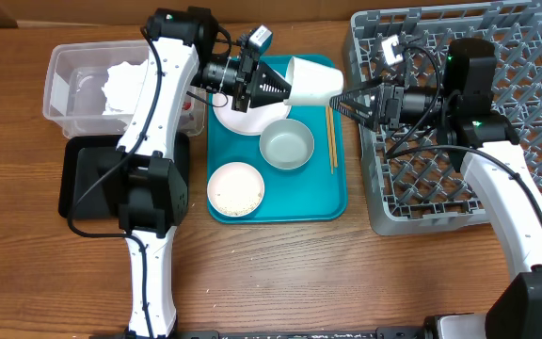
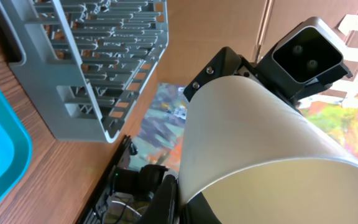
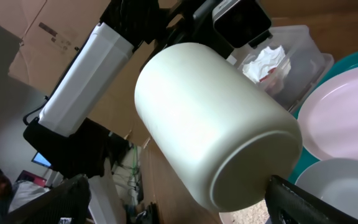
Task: Sort waste into correct bins and load items into the dishwasher
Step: 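Lift the cup and hand it to the right gripper, then place the white cup upside down in the dish rack with right gripper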
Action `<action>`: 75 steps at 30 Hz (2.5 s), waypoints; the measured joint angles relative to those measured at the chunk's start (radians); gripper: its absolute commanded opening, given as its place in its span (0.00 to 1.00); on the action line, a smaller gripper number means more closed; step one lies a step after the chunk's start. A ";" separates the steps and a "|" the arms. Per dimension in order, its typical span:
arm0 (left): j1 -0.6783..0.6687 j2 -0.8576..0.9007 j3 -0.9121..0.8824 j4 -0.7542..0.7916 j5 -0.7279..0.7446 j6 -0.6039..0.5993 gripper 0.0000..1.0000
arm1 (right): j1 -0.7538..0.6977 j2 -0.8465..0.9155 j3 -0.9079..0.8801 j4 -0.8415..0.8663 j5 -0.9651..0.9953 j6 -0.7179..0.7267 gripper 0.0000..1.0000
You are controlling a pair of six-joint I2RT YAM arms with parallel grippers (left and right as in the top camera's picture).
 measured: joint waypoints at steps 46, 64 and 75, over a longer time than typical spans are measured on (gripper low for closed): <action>-0.105 0.000 0.000 0.000 0.117 -0.011 0.10 | -0.049 0.000 0.002 0.108 -0.066 0.018 0.52; -0.104 0.000 0.001 0.138 0.089 -0.047 0.63 | -0.168 0.000 0.003 -0.002 -0.024 0.066 0.43; -0.048 0.000 0.041 0.262 -0.390 -0.257 0.64 | -0.220 0.000 0.034 -0.499 0.323 0.079 0.42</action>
